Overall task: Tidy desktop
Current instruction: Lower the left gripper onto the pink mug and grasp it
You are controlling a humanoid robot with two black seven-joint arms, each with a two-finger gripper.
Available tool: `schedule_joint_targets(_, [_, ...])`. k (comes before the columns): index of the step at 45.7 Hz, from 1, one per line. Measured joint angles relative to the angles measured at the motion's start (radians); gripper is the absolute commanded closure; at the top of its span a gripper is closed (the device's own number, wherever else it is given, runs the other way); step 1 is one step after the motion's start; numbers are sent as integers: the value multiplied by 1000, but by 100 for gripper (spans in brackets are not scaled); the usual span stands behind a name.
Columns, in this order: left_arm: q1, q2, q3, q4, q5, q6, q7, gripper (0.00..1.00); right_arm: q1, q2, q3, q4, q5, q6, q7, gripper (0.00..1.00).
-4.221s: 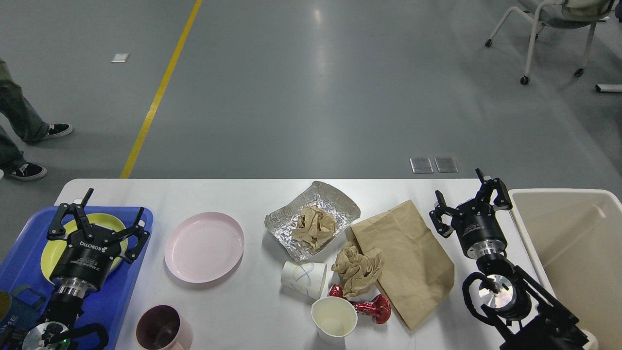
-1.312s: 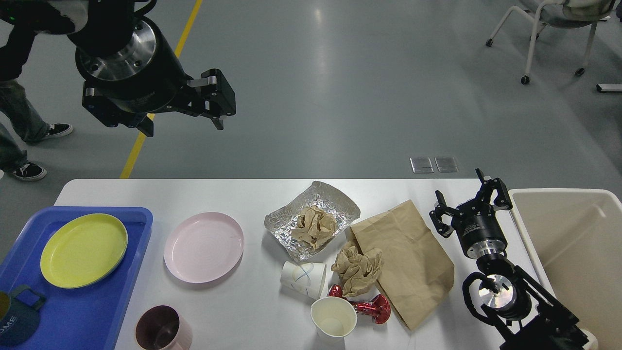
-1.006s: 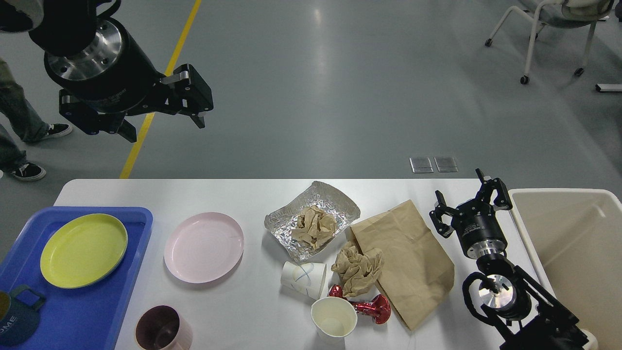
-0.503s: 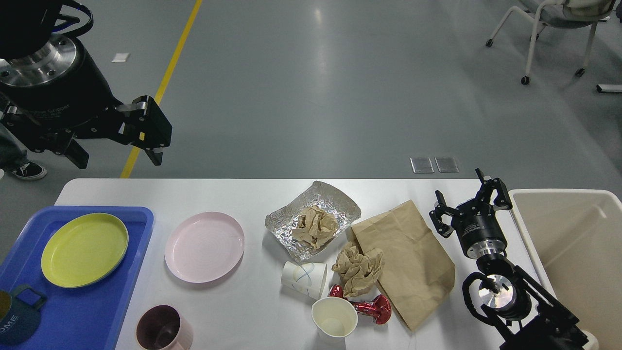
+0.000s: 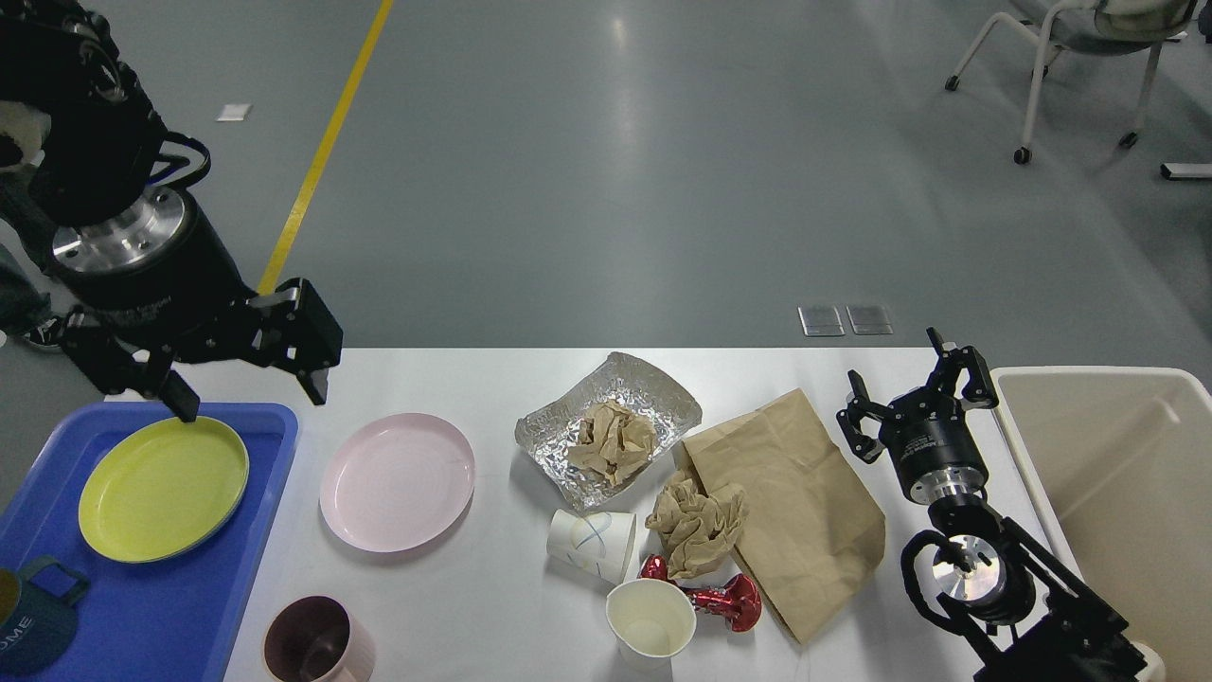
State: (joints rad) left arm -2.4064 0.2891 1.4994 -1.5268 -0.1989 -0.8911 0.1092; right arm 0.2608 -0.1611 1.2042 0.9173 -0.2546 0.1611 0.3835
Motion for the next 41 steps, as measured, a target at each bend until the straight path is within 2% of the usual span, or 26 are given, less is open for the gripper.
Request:
schedule_joint_targets(8, [193, 72, -89, 5, 150, 80, -3, 4, 0, 0, 0, 0, 0, 0, 0, 0])
schedule_joint_targets(22, [528, 124, -208, 11, 434, 344, -5, 5, 0, 0, 0, 0, 0, 0, 0, 0])
schedule_joint_targets(34, [651, 136, -262, 11, 597, 419, -9, 6, 0, 0, 0, 0, 0, 0, 0, 0])
schedule_joint_targets(41, [725, 134, -300, 11, 644, 491, -10, 6, 0, 0, 0, 0, 1, 0, 0, 0])
